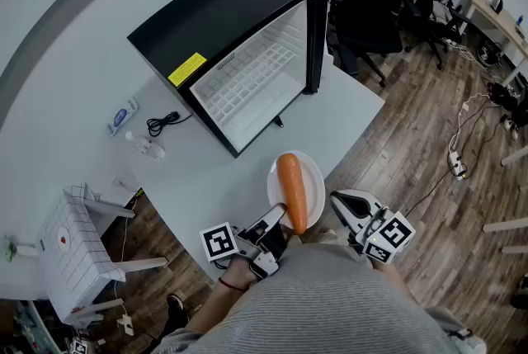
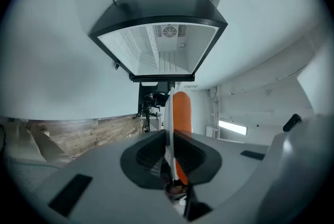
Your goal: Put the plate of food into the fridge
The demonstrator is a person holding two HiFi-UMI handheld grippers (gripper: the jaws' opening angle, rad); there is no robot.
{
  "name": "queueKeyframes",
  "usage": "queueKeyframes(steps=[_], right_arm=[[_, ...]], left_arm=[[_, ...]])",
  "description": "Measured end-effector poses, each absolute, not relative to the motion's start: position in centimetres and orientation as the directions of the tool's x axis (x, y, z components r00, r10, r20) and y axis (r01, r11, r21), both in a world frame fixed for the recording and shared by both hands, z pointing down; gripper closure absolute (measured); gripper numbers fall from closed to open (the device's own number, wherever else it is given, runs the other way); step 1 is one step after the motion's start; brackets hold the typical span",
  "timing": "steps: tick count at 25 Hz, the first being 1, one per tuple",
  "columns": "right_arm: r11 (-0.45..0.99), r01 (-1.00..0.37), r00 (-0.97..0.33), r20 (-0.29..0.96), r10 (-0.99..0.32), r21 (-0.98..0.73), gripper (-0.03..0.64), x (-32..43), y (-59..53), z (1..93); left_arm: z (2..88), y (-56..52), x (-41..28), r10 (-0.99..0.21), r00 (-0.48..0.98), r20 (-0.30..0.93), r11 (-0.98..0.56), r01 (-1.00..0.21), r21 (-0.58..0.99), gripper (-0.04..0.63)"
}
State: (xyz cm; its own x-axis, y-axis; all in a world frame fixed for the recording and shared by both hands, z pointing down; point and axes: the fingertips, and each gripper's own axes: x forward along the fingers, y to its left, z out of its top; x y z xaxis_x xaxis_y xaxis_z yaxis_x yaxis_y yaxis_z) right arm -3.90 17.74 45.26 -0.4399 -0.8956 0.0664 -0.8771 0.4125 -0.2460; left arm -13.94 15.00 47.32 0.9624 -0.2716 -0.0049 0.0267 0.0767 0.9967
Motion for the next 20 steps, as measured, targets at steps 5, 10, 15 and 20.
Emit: queueKeyframes(steps=[5, 10, 15, 20], right_arm=[[0.413, -0.877, -0.442, 0.073, -0.894, -0.243, 0.604, -3.8, 17.6, 45.6], [0.437, -0.859, -0.46, 0.03, -0.887, -0.265, 0.603, -4.2, 17.6, 44.9], [0.446, -0.861, -0.467, 0.032, -0.884, -0.244, 0.603, -4.8, 17.5, 44.7], [0.444, -0.861, -0.464, 0.029, -0.885, -0.249, 0.603, -4.7, 17.4, 44.6]], left_arm=[[47.6, 14.9, -13.9, -0.27, 0.963, -0.004, 0.077, 0.026, 0.997, 0.552], [47.6, 14.9, -13.9, -0.269, 0.963, -0.005, 0.076, 0.027, 0.997, 0.552], [47.5, 14.8, -14.2, -0.267, 0.964, -0.006, 0.076, 0.028, 0.997, 0.552], [47.6, 14.8, -14.2, -0.268, 0.963, -0.002, 0.08, 0.024, 0.996, 0.552]])
